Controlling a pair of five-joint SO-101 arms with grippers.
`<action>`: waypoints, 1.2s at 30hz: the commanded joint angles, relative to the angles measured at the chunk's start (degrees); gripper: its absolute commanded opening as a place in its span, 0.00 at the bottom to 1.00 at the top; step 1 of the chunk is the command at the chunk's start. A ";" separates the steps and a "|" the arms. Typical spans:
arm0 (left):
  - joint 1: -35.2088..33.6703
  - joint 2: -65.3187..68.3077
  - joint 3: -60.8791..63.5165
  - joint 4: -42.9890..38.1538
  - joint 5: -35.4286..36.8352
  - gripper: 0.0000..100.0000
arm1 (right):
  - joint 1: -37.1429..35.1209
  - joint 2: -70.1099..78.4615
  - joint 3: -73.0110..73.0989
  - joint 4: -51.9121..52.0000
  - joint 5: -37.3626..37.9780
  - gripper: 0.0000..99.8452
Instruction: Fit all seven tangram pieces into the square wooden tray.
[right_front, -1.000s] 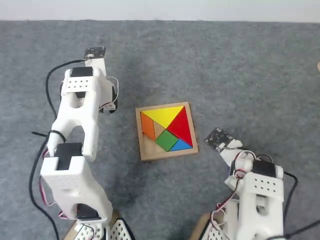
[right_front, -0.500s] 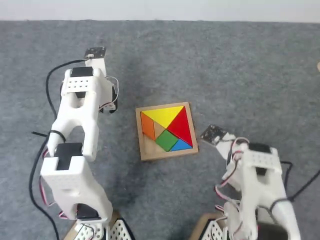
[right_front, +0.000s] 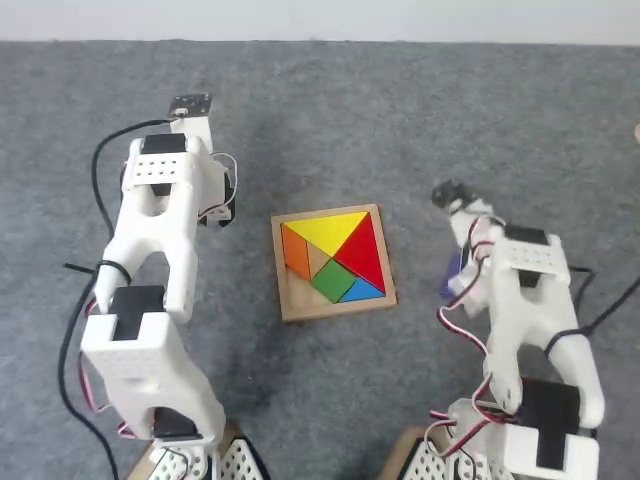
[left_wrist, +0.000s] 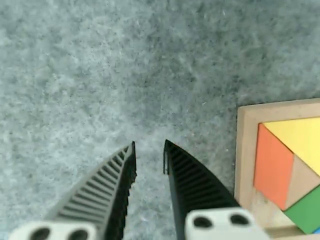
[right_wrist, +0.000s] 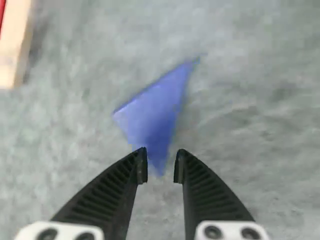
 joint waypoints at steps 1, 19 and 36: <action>-0.26 -7.47 -1.19 -0.79 -0.18 0.09 | -0.84 -0.40 -5.45 -0.92 -5.45 0.08; -0.26 -62.95 48.31 -29.54 -3.69 0.07 | -9.80 -17.80 1.32 -1.01 -14.77 0.10; -0.18 -70.07 67.12 -45.01 -5.45 0.07 | -13.32 -20.62 13.98 -11.12 -19.60 0.10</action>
